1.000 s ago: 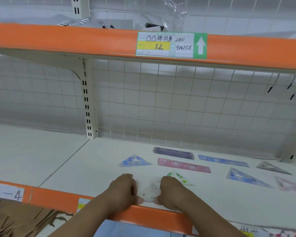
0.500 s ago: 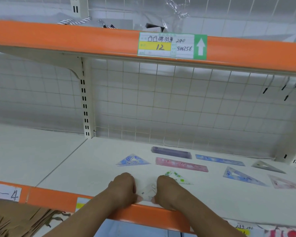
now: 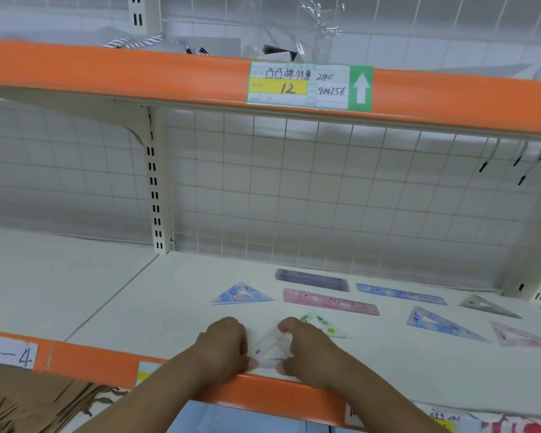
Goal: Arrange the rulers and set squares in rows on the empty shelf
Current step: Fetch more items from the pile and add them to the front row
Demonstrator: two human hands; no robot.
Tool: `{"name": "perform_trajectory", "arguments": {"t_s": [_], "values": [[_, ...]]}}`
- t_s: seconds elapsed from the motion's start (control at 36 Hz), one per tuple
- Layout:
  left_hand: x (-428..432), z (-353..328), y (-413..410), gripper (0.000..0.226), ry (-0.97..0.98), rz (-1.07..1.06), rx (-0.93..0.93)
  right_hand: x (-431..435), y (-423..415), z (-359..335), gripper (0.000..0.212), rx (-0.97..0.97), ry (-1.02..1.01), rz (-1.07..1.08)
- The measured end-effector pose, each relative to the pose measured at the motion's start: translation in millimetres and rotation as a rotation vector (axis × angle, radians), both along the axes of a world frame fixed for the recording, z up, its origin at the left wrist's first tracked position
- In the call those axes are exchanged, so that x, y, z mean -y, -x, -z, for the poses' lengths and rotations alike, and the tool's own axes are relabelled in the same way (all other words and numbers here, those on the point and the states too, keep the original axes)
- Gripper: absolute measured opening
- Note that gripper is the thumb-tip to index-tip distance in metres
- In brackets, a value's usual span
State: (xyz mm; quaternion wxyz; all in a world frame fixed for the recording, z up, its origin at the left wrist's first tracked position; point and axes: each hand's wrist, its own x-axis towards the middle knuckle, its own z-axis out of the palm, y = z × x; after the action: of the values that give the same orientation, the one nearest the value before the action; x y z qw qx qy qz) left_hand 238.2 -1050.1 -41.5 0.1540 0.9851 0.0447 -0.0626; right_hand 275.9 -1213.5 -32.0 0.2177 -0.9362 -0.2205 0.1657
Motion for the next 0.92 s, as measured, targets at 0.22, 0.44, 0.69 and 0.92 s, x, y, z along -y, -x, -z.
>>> {"name": "perform_trajectory", "arguments": {"t_s": [0.22,0.44,0.69,0.92], "values": [[-0.2,-0.8,1.2,0.032,-0.014,0.017,0.000,0.1,9.3,-1.8,0.055,0.185,0.100,-0.079],[-3.9,0.3,3.0,0.036,-0.027,0.042,0.018,-3.5,7.3,3.3,0.065,0.461,0.428,-0.248],[-10.5,6.9,1.4,0.035,0.013,0.064,0.040,2.5,14.8,-11.0,0.073,0.390,0.323,-0.252],[-11.8,5.7,1.1,0.032,0.053,0.082,0.007,5.1,13.0,-6.3,0.064,0.384,0.336,-0.184]]}}
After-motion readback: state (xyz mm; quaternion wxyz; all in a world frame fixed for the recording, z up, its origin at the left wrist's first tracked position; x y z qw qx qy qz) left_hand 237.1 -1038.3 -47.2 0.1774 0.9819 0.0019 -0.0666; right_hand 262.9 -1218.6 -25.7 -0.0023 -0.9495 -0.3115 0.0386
